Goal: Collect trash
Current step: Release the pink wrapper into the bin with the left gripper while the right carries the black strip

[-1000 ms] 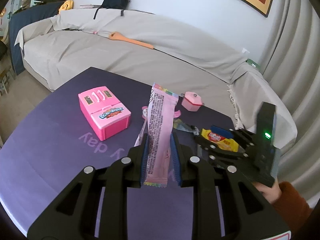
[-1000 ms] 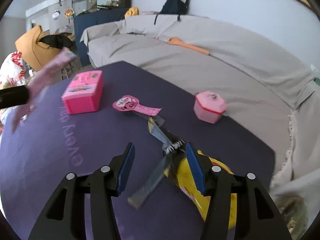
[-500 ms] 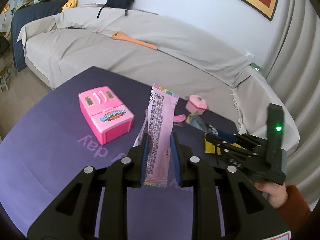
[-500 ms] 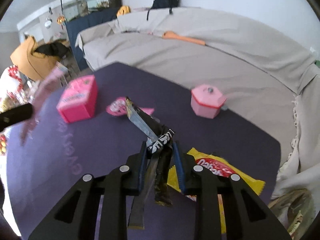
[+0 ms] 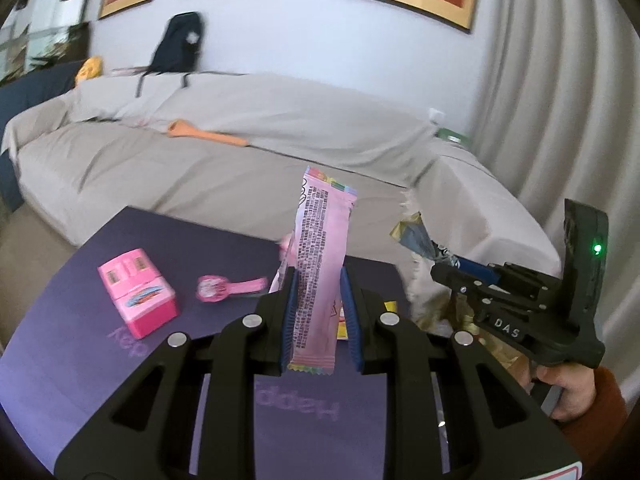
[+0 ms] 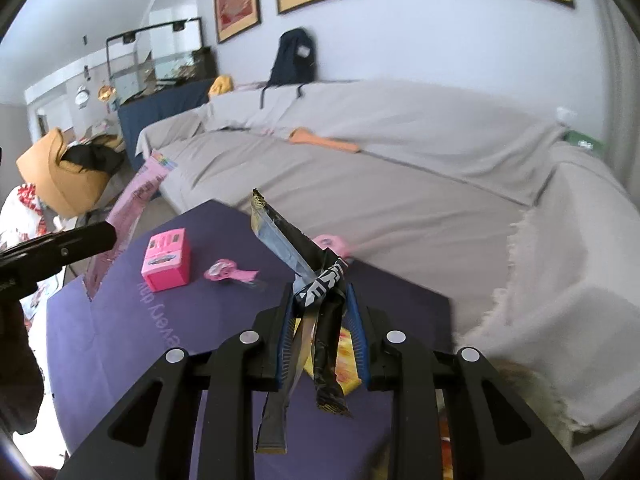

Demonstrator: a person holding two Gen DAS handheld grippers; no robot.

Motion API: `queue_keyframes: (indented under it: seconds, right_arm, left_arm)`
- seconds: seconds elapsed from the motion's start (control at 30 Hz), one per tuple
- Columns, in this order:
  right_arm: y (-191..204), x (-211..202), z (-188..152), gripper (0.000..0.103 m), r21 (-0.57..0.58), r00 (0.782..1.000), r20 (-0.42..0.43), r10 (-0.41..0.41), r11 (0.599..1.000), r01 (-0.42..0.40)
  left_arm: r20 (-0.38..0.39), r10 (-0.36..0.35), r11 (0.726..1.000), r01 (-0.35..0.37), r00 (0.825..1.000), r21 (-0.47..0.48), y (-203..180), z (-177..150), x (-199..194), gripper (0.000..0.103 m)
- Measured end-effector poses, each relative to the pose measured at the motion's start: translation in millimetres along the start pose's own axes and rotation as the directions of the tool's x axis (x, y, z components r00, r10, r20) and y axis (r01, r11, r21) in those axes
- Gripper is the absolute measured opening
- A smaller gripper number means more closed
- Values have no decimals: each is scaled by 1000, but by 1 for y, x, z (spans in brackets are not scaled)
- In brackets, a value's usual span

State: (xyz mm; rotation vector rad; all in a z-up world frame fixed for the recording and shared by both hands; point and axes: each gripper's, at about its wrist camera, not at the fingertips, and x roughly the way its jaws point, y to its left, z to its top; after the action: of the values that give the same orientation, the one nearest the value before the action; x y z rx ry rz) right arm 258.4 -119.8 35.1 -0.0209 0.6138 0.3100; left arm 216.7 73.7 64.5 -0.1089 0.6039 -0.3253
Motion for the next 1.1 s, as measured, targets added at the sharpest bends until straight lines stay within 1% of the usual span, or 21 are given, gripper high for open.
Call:
queue_keyframes:
  seconds: [0.17, 0.23, 0.33, 0.4, 0.47, 0.57, 0.67, 0.73, 0.77, 0.8, 0.83, 0.93, 1.03, 1.1]
  right_arm:
    - [-44, -47, -11, 25, 40, 996, 41, -76, 996, 75]
    - [-66, -64, -19, 25, 67, 992, 48, -116, 991, 113]
    - [-98, -85, -33, 25, 103, 982, 49, -182, 979, 176]
    - [-120, -97, -44, 25, 128, 973, 49, -224, 968, 216]
    - [-139, -105, -52, 25, 160, 968, 45, -247, 958, 237]
    - [-169, -120, -68, 25, 212, 957, 42, -287, 939, 272]
    - [-188, -127, -81, 25, 240, 949, 37, -312, 925, 295]
    - [-201, -129, -91, 25, 261, 946, 27, -323, 916, 305]
    - [-204, -128, -94, 25, 268, 946, 23, -325, 913, 307]
    - [-209, -127, -99, 25, 280, 945, 16, -326, 909, 309]
    - [-211, -126, -102, 25, 288, 946, 11, -325, 907, 308]
    - [-216, -120, -113, 25, 304, 950, -10, -313, 904, 301]
    - [-217, -107, -119, 25, 304, 953, -33, -300, 906, 296]
    - [-216, -95, -122, 25, 305, 958, -47, -284, 909, 285]
  left_arm:
    - [-17, -72, 995, 73, 997, 64, -47, -1, 11, 21]
    - [-38, -108, 990, 111, 993, 84, -69, -4, 20, 21]
    - [-78, -160, 980, 168, 984, 108, -99, -12, 36, 21]
    - [-111, -198, 970, 211, 974, 121, -120, -18, 50, 21]
    - [-149, -232, 959, 251, 961, 129, -141, -26, 64, 21]
    - [-216, -279, 937, 314, 936, 153, -176, -44, 90, 21]
    - [-263, -303, 918, 355, 916, 176, -201, -59, 110, 21]
    - [-301, -324, 904, 388, 897, 182, -218, -69, 127, 22]
    - [-321, -338, 896, 407, 885, 179, -224, -72, 135, 32]
    - [-344, -344, 890, 420, 874, 176, -230, -75, 146, 39]
    - [-351, -339, 892, 416, 873, 174, -233, -76, 153, 45]
    - [-349, -312, 908, 386, 884, 164, -230, -78, 165, 45]
    - [-347, -287, 931, 345, 893, 119, -211, -77, 168, 46]
    - [-330, -263, 945, 311, 907, 104, -193, -78, 162, 47]
